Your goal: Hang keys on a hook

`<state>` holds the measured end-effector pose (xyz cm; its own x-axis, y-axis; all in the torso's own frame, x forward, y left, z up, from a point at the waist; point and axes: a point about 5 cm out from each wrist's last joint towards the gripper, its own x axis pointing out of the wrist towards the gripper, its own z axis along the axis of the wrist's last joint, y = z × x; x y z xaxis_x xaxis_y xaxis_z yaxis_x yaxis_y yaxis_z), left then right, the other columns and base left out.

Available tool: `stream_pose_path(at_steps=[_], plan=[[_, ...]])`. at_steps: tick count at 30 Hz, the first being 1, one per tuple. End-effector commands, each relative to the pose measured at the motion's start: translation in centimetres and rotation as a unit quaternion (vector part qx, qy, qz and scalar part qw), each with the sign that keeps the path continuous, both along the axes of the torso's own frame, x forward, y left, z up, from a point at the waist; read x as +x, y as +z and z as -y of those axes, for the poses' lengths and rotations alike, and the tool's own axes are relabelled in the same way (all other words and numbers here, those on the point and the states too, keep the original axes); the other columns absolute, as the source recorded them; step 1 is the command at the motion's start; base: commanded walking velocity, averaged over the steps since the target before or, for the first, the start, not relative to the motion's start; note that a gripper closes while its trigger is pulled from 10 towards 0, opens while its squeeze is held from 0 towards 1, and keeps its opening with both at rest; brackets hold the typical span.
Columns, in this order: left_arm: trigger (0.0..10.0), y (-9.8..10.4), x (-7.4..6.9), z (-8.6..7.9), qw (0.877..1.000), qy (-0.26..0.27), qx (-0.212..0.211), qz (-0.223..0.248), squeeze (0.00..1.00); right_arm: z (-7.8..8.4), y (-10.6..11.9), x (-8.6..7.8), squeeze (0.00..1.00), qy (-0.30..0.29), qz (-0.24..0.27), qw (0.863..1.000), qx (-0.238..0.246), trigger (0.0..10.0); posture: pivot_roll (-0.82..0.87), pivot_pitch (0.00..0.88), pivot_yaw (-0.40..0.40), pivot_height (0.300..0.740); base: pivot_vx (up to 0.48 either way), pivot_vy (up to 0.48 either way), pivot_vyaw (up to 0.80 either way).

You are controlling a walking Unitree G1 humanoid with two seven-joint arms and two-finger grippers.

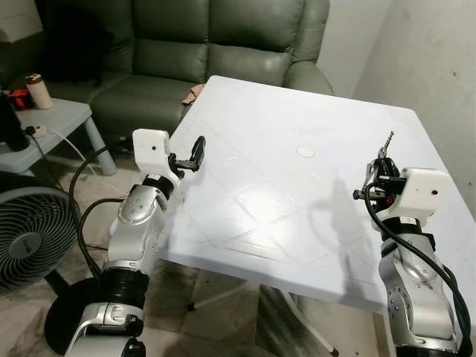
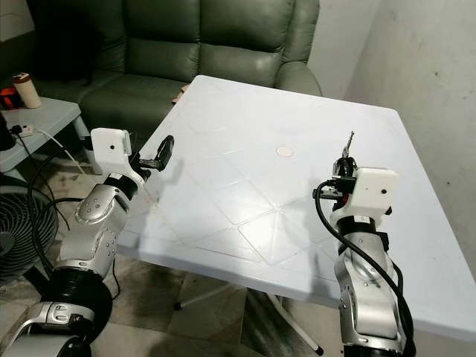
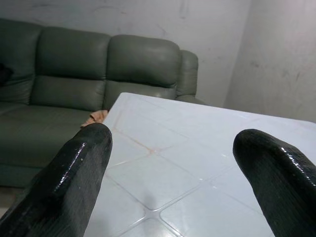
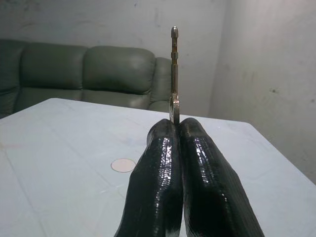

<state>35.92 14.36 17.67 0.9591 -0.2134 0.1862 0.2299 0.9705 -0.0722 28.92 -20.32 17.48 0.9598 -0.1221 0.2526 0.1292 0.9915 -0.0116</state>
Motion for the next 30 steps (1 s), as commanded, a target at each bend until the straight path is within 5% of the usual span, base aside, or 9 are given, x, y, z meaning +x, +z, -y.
stream_pose_path(at_steps=[1, 22, 30], plan=[[10.0, 0.39, 0.25, 0.14, 1.000, -0.007, -0.005, 0.005, 0.00, -0.14, 0.17, 0.26, 0.00, 0.001, -0.001, 1.000, 0.000, 10.0, -0.02, 0.000, -0.023, 0.740, 0.000, 0.000, -0.77], [10.0, 0.32, 0.56, -0.20, 1.000, -0.002, -0.017, -0.002, 0.00, -0.14, 0.24, 0.43, 0.00, 0.002, -0.001, 1.000, -0.006, 10.0, -0.01, 0.000, -0.033, 0.740, 0.000, 0.000, -0.77], [10.0, 0.27, 0.59, -0.31, 1.000, 0.002, -0.017, -0.005, 0.00, -0.12, 0.18, 0.41, 0.00, 0.004, -0.002, 1.000, -0.007, 10.0, -0.01, 0.000, -0.037, 0.740, 0.000, 0.379, -0.77]])
